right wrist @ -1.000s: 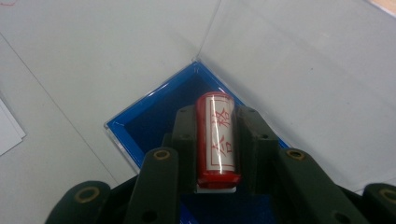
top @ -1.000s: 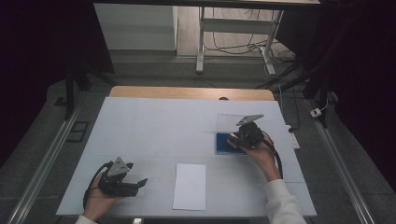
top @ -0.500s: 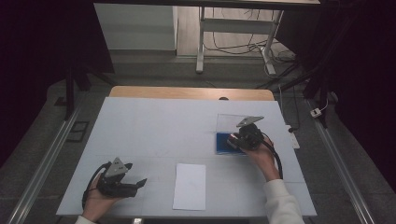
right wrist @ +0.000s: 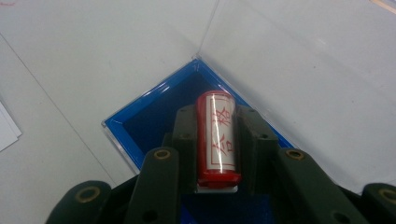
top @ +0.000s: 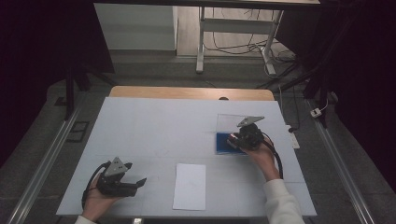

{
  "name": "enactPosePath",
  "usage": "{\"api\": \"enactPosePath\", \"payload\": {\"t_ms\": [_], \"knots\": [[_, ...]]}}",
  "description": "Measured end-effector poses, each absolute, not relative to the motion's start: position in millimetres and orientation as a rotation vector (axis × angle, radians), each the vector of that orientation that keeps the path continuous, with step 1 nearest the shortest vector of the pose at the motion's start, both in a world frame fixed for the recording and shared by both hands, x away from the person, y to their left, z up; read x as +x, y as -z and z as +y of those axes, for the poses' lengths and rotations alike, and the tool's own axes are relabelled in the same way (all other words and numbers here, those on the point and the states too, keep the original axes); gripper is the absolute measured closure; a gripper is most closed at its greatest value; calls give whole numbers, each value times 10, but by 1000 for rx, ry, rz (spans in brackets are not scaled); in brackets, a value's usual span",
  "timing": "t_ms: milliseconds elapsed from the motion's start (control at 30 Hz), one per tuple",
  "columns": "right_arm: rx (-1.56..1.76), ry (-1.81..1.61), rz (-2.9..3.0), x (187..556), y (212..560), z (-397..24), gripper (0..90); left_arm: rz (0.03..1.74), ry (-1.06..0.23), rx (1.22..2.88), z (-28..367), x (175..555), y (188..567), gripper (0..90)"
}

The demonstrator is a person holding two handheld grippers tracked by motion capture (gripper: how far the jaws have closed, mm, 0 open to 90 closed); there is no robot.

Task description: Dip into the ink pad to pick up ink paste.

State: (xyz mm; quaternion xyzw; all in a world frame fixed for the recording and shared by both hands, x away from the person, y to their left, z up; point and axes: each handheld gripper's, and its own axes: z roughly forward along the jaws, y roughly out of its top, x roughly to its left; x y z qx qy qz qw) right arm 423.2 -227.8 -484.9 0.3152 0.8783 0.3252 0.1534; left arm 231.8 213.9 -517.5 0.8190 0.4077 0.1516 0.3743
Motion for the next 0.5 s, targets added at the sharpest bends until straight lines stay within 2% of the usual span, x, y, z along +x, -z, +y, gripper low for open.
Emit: {"api": "enactPosePath", "payload": {"t_ms": [500], "knots": [[916, -973, 2505, 4223, 4761, -2364, 697, 1047, -392, 2095, 2166, 2320, 5175, 194]]}}
